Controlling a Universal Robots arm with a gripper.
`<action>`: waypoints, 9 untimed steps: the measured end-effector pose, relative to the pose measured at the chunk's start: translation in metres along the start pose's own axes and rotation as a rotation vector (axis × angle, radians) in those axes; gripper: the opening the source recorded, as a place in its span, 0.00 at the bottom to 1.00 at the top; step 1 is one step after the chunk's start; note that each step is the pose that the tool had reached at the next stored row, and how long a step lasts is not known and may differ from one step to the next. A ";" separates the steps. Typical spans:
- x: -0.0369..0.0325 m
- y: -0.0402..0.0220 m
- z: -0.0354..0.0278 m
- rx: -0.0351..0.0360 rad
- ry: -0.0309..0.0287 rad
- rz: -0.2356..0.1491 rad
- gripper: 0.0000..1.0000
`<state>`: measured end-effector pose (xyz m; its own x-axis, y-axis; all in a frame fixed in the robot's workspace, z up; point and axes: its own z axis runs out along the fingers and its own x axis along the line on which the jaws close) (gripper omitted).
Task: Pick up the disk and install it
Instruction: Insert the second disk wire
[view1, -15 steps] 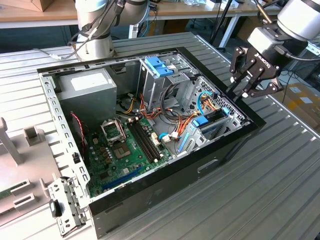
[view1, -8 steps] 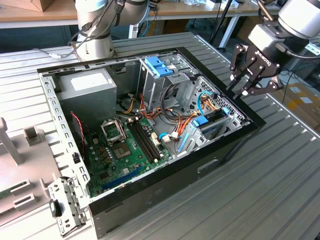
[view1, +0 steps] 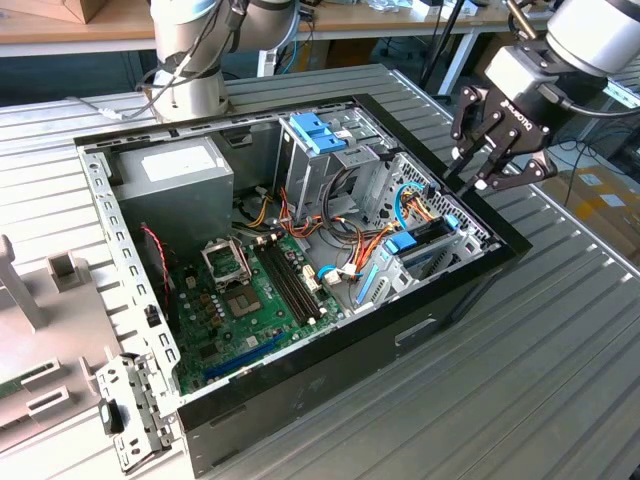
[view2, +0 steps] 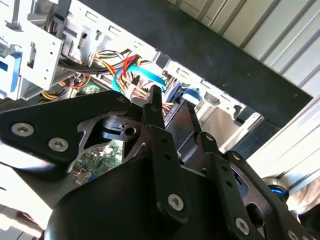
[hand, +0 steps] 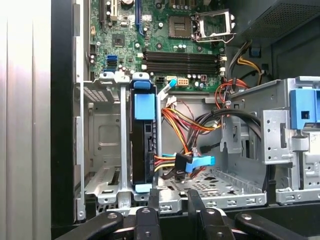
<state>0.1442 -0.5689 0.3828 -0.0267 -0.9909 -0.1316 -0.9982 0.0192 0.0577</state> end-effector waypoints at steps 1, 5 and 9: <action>-0.0002 0.0015 0.0001 0.0000 -0.0015 0.000 0.36; -0.0032 0.0090 0.0022 -0.0002 -0.0107 -0.001 0.36; -0.0051 0.0120 0.0050 -0.0003 -0.0129 -0.001 0.36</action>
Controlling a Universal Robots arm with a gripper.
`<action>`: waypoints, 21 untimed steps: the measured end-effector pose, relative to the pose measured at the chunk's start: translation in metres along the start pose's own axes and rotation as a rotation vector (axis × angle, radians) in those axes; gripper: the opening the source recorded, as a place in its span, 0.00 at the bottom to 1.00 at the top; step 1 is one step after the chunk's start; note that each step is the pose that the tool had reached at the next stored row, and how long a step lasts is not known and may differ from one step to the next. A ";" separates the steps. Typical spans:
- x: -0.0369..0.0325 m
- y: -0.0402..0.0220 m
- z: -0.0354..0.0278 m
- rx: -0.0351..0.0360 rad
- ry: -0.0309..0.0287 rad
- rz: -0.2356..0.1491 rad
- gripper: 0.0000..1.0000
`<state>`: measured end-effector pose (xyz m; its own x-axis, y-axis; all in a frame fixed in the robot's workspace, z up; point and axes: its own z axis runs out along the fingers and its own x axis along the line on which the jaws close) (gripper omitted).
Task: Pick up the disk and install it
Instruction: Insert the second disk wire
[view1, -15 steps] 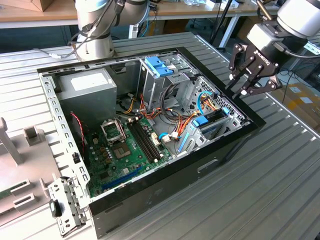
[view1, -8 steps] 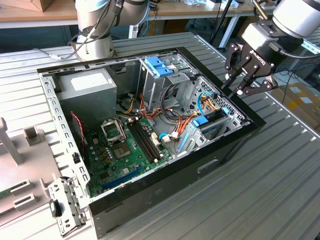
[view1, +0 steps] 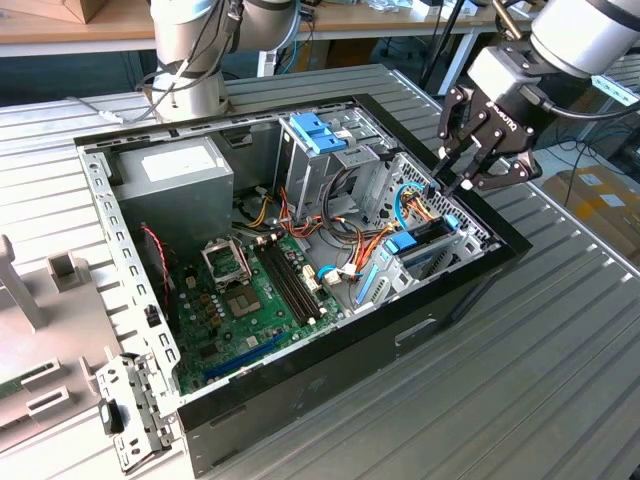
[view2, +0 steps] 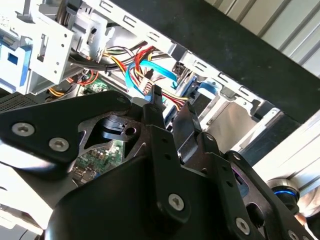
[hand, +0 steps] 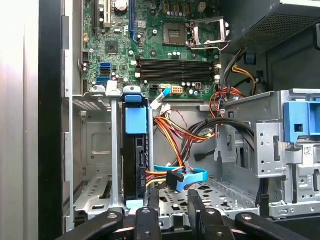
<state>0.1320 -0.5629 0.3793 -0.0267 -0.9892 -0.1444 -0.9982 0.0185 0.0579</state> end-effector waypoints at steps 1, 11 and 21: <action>-0.0004 0.0010 0.0009 0.0000 -0.0005 0.000 0.36; 0.0003 0.0112 0.0140 0.0000 -0.0021 0.000 0.36; 0.0004 0.0126 0.0148 -0.0001 -0.0028 0.000 0.17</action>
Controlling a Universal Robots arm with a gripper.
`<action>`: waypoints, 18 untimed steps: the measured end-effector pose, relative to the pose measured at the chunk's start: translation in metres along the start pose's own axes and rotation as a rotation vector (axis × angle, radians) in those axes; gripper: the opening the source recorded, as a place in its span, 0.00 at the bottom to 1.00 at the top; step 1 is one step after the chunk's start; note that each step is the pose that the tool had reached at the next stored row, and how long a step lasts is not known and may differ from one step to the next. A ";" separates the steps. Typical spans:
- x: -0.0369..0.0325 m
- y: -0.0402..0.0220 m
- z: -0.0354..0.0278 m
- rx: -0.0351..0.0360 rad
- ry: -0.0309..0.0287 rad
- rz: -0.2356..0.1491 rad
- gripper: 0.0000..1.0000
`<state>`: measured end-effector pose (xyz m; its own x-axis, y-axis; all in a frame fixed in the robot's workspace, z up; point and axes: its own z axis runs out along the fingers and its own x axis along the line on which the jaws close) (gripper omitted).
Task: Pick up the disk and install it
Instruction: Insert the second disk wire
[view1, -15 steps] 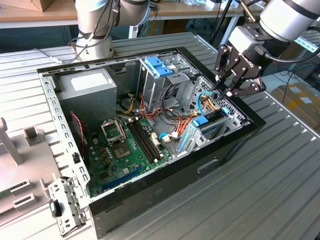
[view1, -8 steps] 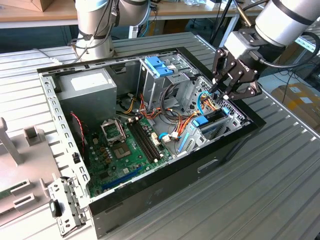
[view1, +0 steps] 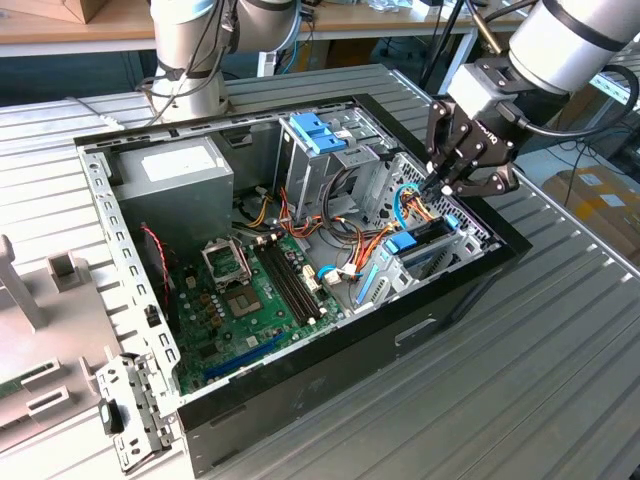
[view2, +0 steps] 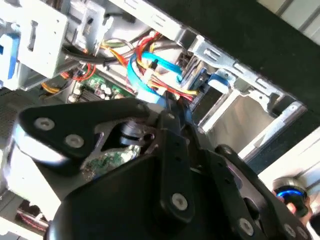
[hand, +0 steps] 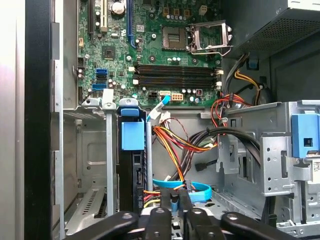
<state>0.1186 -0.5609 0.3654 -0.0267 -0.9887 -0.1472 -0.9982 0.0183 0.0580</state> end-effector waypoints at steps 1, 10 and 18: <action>0.0000 0.0000 0.0000 0.0000 0.0000 0.000 0.16; 0.0001 0.0006 0.0004 0.0000 -0.0004 0.000 0.16; 0.0019 0.0079 0.0024 0.0000 -0.0014 0.000 0.16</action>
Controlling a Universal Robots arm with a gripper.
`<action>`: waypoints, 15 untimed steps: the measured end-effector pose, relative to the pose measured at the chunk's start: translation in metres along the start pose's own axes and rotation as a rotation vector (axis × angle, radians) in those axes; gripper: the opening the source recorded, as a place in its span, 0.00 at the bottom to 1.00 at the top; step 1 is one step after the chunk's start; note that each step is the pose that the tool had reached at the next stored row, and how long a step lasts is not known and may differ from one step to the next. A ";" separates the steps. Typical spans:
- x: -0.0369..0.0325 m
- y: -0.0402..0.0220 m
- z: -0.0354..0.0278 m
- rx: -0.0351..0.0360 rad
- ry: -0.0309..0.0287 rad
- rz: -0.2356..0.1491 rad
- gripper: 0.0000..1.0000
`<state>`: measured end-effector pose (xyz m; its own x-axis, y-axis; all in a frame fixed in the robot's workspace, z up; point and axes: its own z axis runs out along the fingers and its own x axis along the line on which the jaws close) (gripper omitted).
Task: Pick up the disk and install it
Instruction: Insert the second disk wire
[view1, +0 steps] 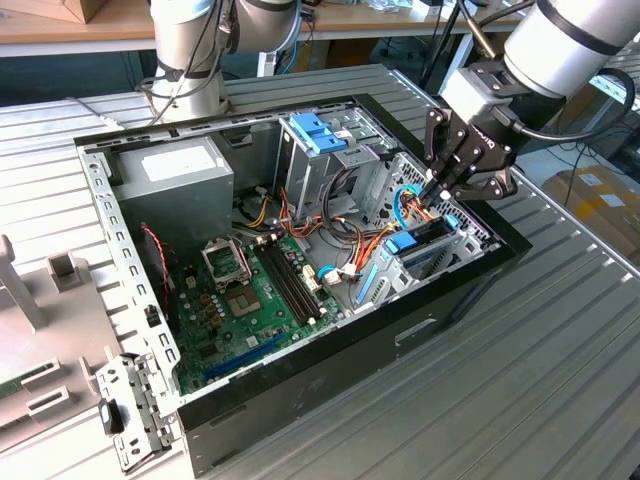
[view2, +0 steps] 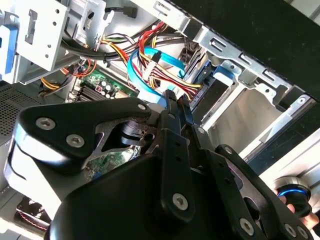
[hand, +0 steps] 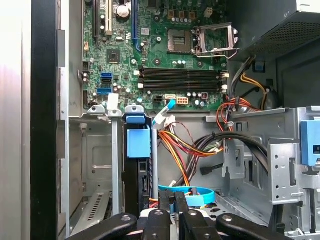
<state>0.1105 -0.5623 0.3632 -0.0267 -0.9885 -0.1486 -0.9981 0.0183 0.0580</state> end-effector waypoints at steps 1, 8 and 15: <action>0.0001 0.0014 0.0004 0.0000 0.0002 0.000 0.16; 0.0004 0.0054 0.0018 -0.0001 -0.0023 0.000 0.16; 0.0009 0.0114 0.0034 -0.0001 -0.0039 0.000 0.16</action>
<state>0.0989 -0.5625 0.3604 -0.0267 -0.9880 -0.1524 -0.9981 0.0180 0.0581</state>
